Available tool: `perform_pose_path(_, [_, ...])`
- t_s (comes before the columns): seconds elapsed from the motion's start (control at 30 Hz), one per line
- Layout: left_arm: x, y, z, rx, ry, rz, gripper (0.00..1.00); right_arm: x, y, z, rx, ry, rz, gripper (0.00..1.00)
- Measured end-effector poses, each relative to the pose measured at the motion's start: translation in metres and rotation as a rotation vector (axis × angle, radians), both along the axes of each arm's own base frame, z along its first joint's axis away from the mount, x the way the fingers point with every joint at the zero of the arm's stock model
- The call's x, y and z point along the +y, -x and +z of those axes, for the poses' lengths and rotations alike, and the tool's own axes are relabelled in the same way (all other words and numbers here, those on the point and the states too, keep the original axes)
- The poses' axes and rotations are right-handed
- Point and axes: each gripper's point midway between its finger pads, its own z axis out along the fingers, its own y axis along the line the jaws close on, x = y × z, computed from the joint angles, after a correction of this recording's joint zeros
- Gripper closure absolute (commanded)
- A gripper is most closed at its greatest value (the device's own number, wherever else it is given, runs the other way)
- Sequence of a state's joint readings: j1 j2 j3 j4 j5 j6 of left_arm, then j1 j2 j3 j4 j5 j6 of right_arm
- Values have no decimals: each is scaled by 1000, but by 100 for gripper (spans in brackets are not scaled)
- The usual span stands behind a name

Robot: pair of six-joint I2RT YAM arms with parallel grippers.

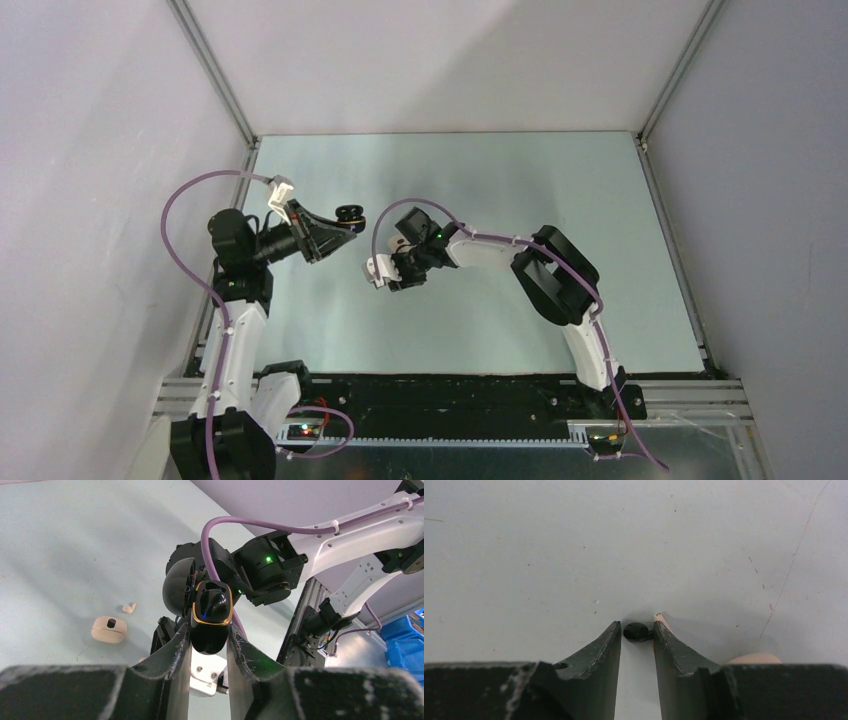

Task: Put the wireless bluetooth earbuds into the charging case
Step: Pick up the earbud from the center of the board, then place the earbud at the center of the board.

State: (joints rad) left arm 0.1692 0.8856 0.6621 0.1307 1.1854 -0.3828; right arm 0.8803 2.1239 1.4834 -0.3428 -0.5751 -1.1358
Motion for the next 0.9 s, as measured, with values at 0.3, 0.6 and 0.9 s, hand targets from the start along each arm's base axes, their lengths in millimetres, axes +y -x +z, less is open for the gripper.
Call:
perform_pose_path(0.3, [0,0,0,-8,-4,-1,100,3,-2,0,-15,10,2,82])
perform_pose_path(0.6, [0,0,1,-12,-5,1,100,-11,7,2,72,50,-24,95])
perform_pose_path(0.9, [4,-15,1,8,-8,15,100,-59,0,105,318,-101,-391,96])
